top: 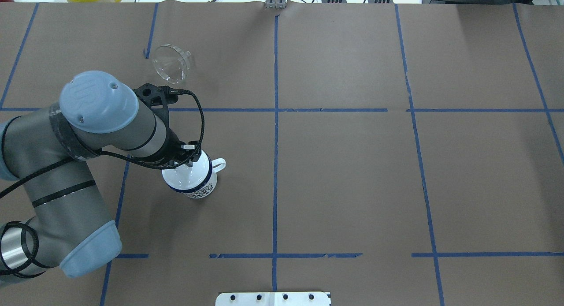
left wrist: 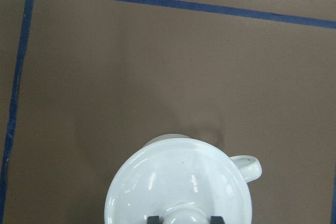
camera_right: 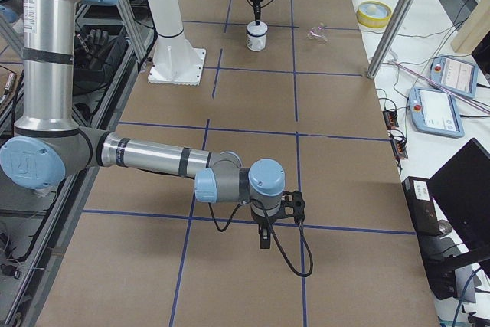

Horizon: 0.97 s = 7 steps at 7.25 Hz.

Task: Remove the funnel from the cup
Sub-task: 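Lower the white funnel into the mug and open the left gripper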

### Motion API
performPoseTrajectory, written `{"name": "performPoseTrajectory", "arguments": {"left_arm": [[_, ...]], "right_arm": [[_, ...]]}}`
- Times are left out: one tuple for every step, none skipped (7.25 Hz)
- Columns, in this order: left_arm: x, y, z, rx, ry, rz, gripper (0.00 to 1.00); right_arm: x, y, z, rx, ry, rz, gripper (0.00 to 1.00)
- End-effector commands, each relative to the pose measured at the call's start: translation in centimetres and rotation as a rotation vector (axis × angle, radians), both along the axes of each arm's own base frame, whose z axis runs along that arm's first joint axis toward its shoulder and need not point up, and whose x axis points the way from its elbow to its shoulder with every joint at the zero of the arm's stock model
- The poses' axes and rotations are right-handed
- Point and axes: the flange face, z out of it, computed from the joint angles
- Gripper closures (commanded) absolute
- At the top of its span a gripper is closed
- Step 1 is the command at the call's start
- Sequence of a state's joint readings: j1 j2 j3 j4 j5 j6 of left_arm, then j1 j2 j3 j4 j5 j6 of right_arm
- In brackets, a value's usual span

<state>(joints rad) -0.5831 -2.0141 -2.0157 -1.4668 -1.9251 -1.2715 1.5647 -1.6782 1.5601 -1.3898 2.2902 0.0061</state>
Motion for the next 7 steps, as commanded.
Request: {"name": "performPoseTrajectory", "arguments": {"left_arm": [[0.72,0.77,-0.01,0.003,0.0,0.018,1.0],[0.77,0.84,0.08,0.002,-0.001,0.02,1.0],[0.76,0.86,0.01,0.007,0.007,0.022,0.88],[0.8,0.83,0.08,0.008,0.005,0.022,0.58],[0.84,0.8,0.11,0.007,0.005,0.021,0.01],[0.73,0.78,0.14,0.005,0.006,0.02,0.0],[0.5,0.73,-0.04,0.013,0.009,0.021,0.0]], "right_arm": [[0.0,0.0,0.0,0.0,0.0,0.0,0.0],[0.0,0.0,0.0,0.0,0.0,0.0,0.0],[0.0,0.0,0.0,0.0,0.0,0.0,0.0],[0.0,0.0,0.0,0.0,0.0,0.0,0.0],[0.0,0.0,0.0,0.0,0.0,0.0,0.0],[0.0,0.0,0.0,0.0,0.0,0.0,0.0],[0.0,0.0,0.0,0.0,0.0,0.0,0.0]]}}
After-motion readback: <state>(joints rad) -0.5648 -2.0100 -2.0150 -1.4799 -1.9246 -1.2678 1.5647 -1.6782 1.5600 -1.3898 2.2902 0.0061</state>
